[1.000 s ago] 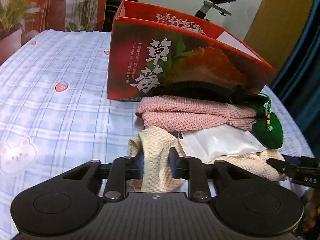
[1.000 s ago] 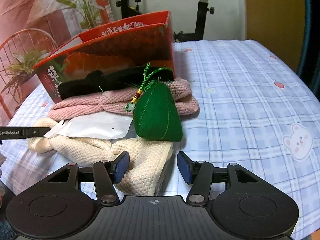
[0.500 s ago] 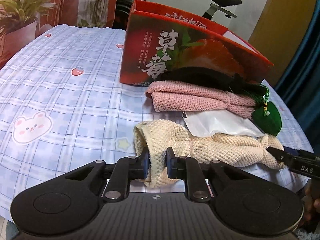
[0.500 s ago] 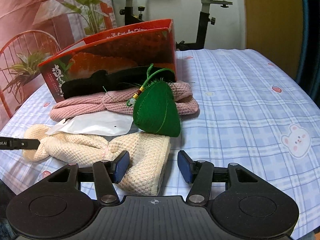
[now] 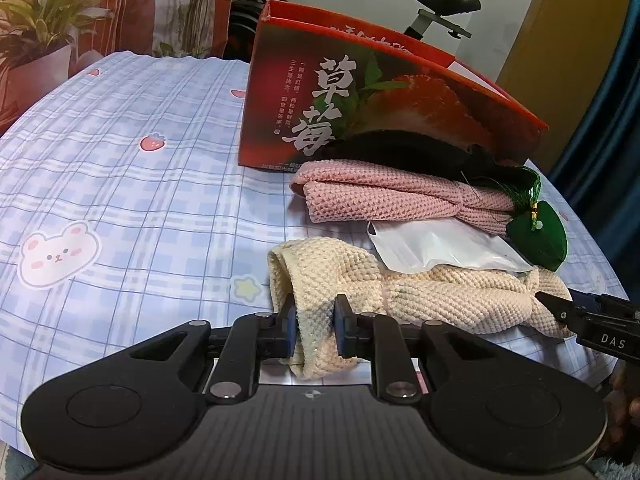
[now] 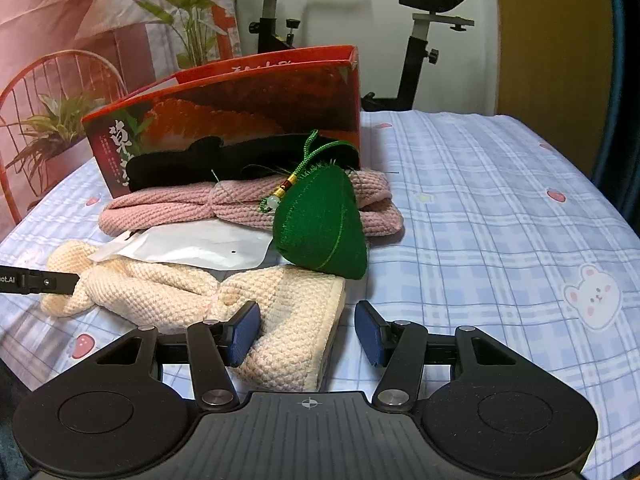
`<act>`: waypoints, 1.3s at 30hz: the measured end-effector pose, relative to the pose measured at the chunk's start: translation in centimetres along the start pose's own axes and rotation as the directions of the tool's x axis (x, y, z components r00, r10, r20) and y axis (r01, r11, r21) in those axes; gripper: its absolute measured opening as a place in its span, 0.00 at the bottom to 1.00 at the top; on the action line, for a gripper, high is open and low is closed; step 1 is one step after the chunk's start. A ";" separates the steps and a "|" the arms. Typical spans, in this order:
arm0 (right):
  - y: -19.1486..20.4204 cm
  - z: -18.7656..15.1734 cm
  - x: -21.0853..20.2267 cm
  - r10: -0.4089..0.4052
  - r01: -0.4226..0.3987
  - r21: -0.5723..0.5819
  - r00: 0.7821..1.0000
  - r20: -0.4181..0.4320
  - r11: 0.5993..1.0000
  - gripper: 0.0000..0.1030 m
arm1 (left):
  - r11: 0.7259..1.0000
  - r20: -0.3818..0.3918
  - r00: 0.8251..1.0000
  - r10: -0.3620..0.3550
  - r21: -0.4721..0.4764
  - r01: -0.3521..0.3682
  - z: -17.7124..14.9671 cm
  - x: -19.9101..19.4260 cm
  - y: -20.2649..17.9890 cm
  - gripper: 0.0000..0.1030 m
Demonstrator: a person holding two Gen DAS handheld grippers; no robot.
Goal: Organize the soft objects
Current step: 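Lower both tools onto the cream knit cloth and close them on it, then lift the cream cloth with both tools and release it into the red box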
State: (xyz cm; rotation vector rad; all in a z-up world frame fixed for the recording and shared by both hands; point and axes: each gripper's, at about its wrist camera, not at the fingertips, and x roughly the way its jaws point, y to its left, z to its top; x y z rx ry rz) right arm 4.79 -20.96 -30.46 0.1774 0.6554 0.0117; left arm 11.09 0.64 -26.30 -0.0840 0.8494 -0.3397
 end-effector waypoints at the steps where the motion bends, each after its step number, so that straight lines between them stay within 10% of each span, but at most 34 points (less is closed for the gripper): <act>1: 0.0 0.0 0.0 0.008 -0.008 -0.001 1.000 -0.001 1.000 0.43 | 1.000 0.001 1.000 -0.001 -0.001 0.001 -0.1 -0.1 0.0 0.20; 12: 0.8 -0.1 -0.2 0.059 -0.059 -0.045 0.998 -0.008 0.997 0.17 | 1.000 0.004 1.000 -0.001 0.006 0.001 -0.1 -0.2 -0.1 0.20; 39: 2.3 2.9 -4.9 0.188 -0.171 -0.112 0.969 0.158 0.979 0.15 | 0.998 0.302 0.953 -0.032 0.064 0.013 2.4 -8.5 -1.6 0.11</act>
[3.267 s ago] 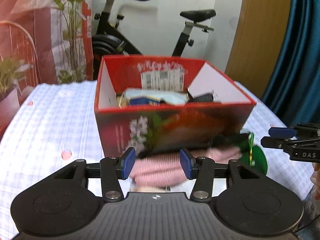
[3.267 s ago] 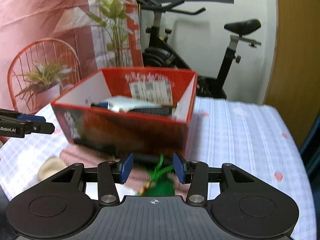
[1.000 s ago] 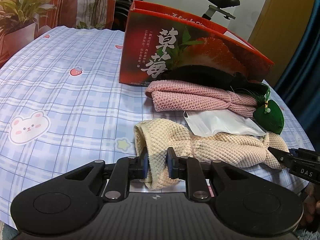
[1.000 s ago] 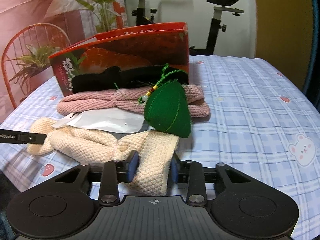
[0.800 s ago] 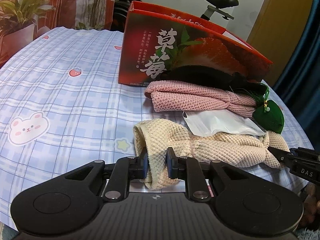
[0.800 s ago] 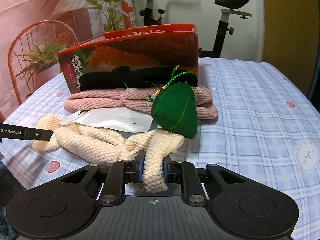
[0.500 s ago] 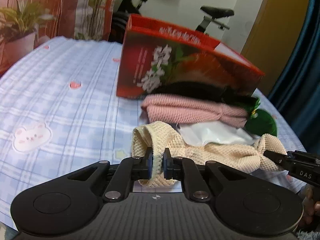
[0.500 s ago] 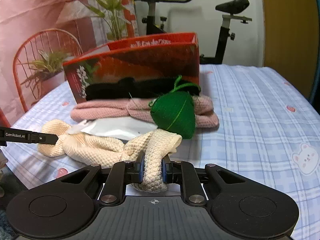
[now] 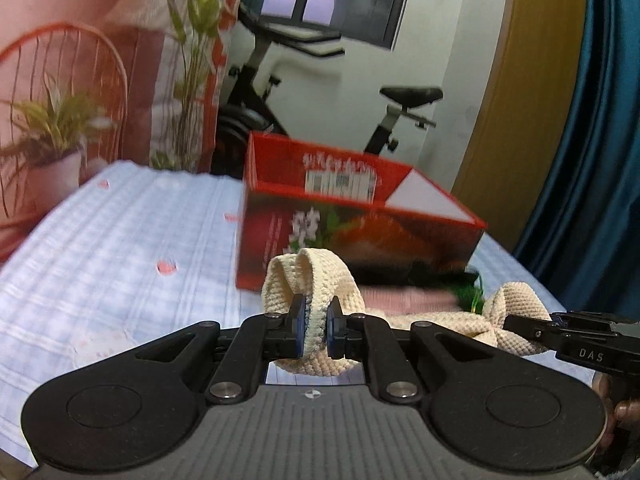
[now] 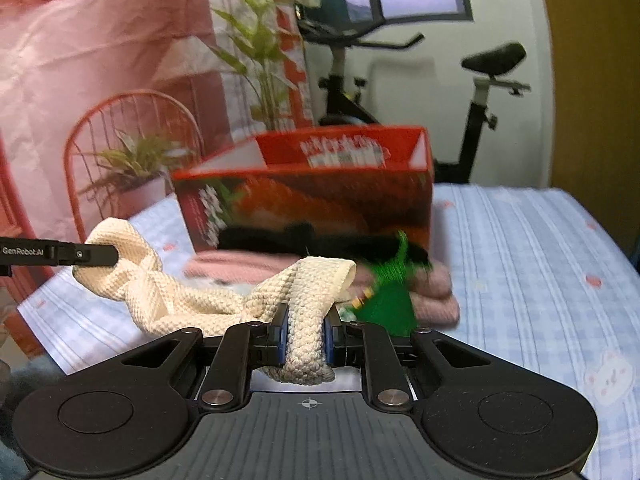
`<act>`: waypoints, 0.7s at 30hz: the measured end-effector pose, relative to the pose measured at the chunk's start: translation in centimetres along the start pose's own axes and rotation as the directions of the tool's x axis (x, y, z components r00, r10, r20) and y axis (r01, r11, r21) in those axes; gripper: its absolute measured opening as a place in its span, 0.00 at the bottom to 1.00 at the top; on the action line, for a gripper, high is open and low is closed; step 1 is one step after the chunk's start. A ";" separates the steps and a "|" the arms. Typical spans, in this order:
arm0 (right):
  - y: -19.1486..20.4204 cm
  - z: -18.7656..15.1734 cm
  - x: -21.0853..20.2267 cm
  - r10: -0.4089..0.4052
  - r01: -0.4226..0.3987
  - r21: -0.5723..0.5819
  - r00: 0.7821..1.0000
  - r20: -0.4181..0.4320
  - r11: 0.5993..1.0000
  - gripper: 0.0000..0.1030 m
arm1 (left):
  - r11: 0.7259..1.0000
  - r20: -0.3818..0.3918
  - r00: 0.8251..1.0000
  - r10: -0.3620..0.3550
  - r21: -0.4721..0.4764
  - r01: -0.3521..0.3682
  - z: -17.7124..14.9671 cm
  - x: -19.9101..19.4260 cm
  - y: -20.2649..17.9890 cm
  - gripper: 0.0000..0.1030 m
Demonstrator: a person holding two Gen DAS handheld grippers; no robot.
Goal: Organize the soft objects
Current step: 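Lift the cream cloth with both tools and release it into the red box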
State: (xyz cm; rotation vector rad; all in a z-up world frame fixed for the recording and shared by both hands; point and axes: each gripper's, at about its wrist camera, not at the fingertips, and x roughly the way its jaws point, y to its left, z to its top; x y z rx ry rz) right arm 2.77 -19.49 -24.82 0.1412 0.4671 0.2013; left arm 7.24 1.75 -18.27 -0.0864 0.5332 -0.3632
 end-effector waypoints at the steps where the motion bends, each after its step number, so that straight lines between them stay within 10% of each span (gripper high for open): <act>1: 0.1 0.4 -0.2 0.005 -0.005 -0.004 1.000 0.014 1.000 0.15 | 1.000 0.008 1.000 -0.001 0.002 0.001 0.2 -0.2 -0.1 0.11; 21: -1.0 10.4 1.6 0.003 0.005 -0.117 0.997 0.072 0.993 0.15 | 0.988 0.041 0.999 0.015 0.155 -0.021 9.0 3.9 -1.3 0.11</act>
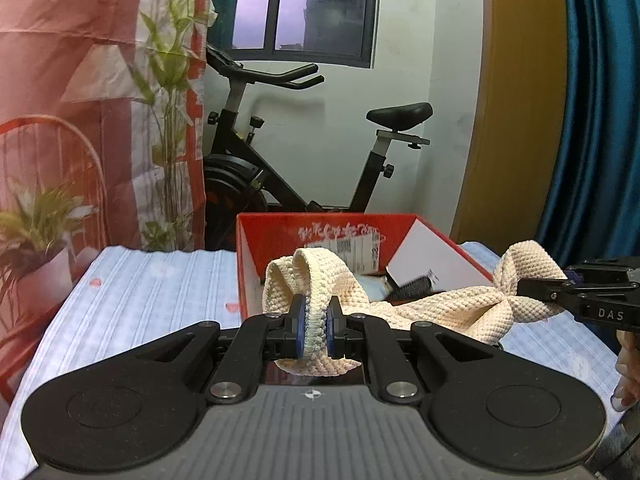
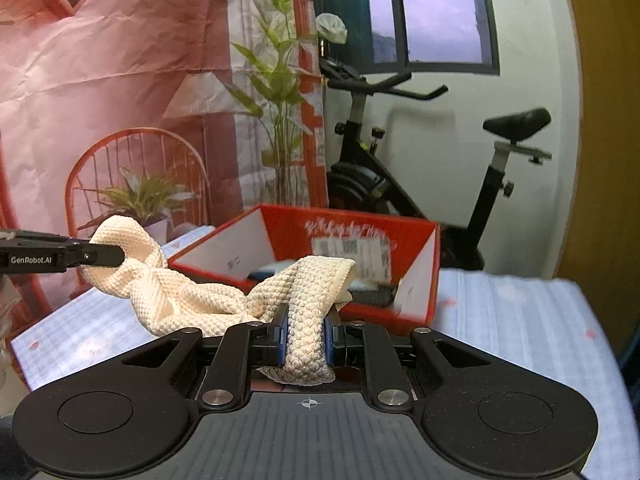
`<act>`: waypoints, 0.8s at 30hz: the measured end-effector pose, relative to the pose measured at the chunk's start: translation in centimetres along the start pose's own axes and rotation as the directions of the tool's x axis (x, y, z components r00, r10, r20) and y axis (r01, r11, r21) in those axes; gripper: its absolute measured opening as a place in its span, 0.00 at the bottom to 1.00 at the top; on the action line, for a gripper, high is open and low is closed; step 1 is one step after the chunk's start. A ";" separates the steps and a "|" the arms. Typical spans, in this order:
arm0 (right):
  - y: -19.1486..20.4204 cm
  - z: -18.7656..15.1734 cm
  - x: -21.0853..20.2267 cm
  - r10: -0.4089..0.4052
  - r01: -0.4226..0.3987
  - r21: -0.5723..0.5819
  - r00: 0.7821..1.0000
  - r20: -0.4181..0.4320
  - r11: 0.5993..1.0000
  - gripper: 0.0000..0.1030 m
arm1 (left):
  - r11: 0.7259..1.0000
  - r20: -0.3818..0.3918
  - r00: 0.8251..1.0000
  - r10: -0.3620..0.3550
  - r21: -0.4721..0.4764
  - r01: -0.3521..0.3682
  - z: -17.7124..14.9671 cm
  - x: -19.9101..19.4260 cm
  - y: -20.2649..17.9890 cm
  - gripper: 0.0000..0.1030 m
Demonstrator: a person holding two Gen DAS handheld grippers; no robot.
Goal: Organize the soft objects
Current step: 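Lift the cream cloth with both tools and release it into the red box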
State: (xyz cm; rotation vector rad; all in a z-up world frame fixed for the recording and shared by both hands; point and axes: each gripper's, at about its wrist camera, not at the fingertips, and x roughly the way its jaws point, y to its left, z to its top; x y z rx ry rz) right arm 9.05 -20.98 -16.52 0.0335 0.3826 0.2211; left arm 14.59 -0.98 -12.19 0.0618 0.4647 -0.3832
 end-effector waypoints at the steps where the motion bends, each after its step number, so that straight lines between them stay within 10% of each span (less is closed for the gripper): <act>1: -0.2 0.6 0.3 -0.007 0.007 -0.016 1.000 0.002 1.000 0.15 | 1.000 -0.005 1.000 0.000 0.010 0.000 0.5 0.5 0.0 0.11; 24: -5.1 9.8 14.3 -0.234 0.228 -0.107 0.971 -0.049 0.968 0.15 | 0.983 -0.105 0.990 0.098 0.165 -0.080 10.1 14.2 -1.4 0.11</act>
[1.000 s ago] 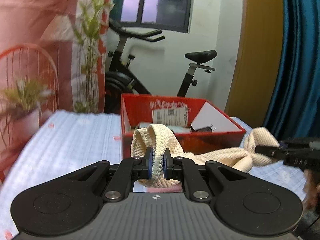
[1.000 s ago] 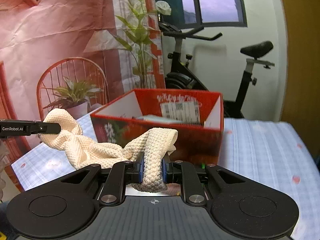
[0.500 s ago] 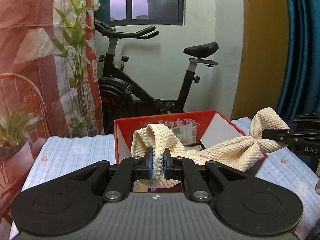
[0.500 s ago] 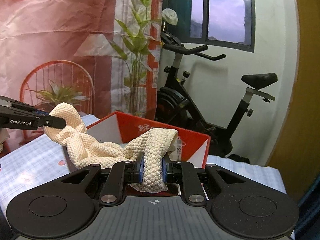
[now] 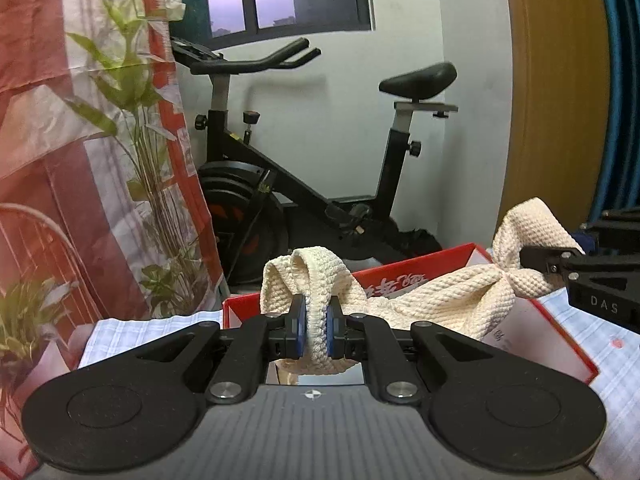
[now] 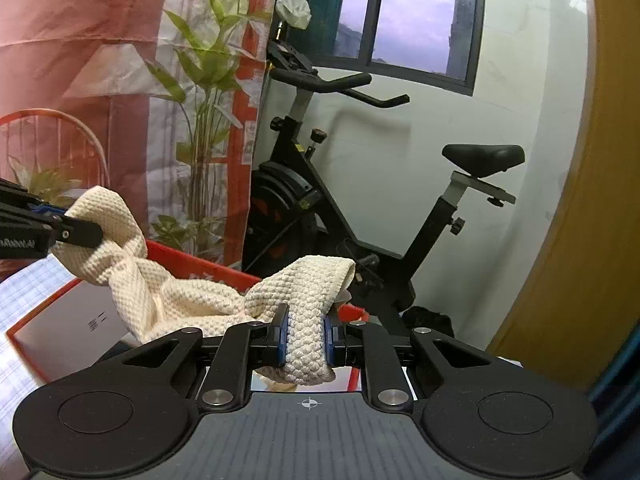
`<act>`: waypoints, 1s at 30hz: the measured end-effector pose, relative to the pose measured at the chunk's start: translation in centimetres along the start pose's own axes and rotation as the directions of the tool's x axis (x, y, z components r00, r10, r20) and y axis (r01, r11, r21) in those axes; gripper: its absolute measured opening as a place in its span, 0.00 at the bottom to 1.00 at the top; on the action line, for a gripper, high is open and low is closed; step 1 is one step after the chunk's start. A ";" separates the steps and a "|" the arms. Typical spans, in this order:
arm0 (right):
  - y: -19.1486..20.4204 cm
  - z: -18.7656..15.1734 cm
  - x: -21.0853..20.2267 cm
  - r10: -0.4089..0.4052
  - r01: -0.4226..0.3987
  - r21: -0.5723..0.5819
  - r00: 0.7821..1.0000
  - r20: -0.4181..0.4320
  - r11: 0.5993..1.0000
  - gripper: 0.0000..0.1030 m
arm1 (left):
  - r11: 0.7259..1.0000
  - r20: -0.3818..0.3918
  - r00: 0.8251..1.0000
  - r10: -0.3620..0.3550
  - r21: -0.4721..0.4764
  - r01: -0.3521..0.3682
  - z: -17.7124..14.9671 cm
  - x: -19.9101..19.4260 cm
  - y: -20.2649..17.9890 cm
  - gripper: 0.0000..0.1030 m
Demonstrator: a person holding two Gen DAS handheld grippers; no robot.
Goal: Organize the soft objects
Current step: 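Lift the cream cloth with both tools and release it into the red box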
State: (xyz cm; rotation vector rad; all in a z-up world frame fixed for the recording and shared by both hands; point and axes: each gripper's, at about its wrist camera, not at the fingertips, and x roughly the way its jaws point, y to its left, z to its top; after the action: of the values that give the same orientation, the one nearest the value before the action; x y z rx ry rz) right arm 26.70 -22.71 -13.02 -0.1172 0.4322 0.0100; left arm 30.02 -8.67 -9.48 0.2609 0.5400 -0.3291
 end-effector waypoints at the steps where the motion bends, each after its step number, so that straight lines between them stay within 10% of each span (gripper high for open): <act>1: 0.0 0.2 0.5 0.000 0.000 0.000 1.000 -0.005 1.000 0.15 | 1.000 -0.009 1.000 -0.004 0.008 0.004 0.0 0.5 0.0 0.11; 19: 3.4 0.1 6.6 0.034 -0.057 -0.146 0.987 -0.158 0.988 0.16 | 0.997 -0.139 0.988 -0.072 -0.010 0.071 -1.8 4.9 0.9 0.14; 23: 3.1 -0.3 7.0 0.022 -0.044 -0.123 0.984 -0.174 0.991 0.26 | 0.993 -0.116 0.987 -0.111 -0.040 0.107 -1.7 4.5 1.4 0.41; 30: 2.7 -0.5 5.5 0.027 -0.045 -0.109 0.987 -0.159 0.993 0.38 | 0.993 -0.086 0.990 -0.112 -0.031 0.110 -1.9 2.3 1.2 0.46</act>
State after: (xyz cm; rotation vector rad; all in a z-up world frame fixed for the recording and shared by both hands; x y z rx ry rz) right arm 31.36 -20.18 -16.07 -0.2216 0.5921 0.0611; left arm 31.49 -7.53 -12.09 0.2207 0.6460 -0.4199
